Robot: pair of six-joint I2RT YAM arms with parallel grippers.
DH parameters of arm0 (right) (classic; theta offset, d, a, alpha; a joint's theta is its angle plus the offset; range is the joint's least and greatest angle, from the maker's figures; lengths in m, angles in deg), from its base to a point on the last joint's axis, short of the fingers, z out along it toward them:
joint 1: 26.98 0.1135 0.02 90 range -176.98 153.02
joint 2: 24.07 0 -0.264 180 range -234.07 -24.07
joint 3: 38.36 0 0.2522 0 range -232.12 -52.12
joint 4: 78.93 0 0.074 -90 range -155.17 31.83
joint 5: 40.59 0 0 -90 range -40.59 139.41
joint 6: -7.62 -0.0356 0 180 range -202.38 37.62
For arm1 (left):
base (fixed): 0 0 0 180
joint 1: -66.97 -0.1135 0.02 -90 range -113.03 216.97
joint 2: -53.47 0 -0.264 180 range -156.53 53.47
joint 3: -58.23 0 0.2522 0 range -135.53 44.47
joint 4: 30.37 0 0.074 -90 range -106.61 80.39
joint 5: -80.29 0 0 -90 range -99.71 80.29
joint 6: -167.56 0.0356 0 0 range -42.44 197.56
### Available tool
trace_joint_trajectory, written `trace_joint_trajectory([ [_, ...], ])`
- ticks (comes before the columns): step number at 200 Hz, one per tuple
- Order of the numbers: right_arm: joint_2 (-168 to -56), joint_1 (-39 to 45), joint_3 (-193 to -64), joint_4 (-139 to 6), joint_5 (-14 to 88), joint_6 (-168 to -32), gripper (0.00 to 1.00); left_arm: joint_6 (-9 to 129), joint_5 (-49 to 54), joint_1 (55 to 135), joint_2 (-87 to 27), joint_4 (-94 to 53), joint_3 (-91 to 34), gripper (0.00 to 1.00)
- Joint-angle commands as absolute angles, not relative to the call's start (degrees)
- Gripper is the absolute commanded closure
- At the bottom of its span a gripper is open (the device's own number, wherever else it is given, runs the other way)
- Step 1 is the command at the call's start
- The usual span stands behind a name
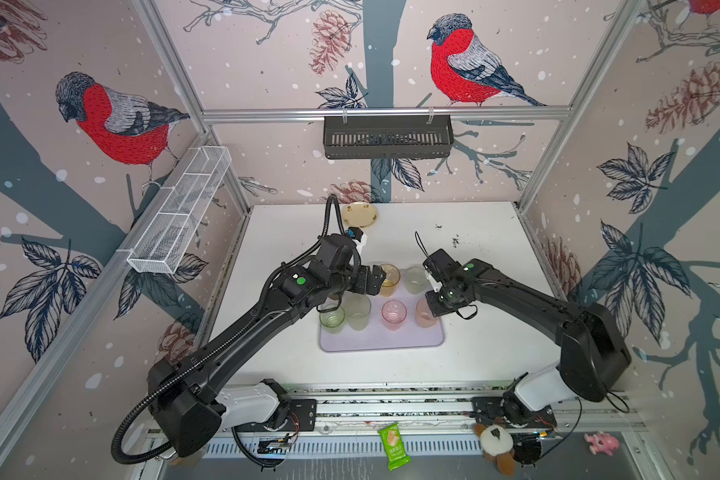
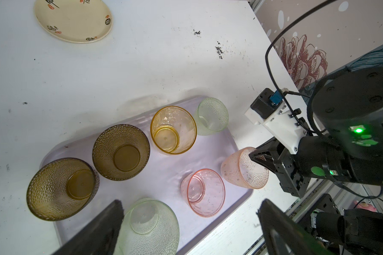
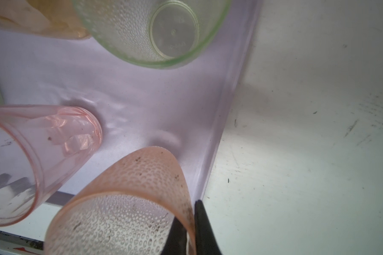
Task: Place the glasses into the tray
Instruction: Place the glass on the tray.
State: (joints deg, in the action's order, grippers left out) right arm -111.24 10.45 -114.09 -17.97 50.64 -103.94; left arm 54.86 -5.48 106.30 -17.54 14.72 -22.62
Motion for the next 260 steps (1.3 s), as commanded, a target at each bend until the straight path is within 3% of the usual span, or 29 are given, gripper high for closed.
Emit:
trace_joint_trajectory([
  [1,-111.74,10.43,-113.64,-19.38,50.41,-105.71,0.97,54.38,-6.02,106.15,-17.27,14.94,-22.51,0.04],
  [260,-114.42,10.37,-114.43,-19.34,51.69,-107.65,0.88,55.11,-5.93,106.17,-18.16,14.93,-23.21,0.04],
])
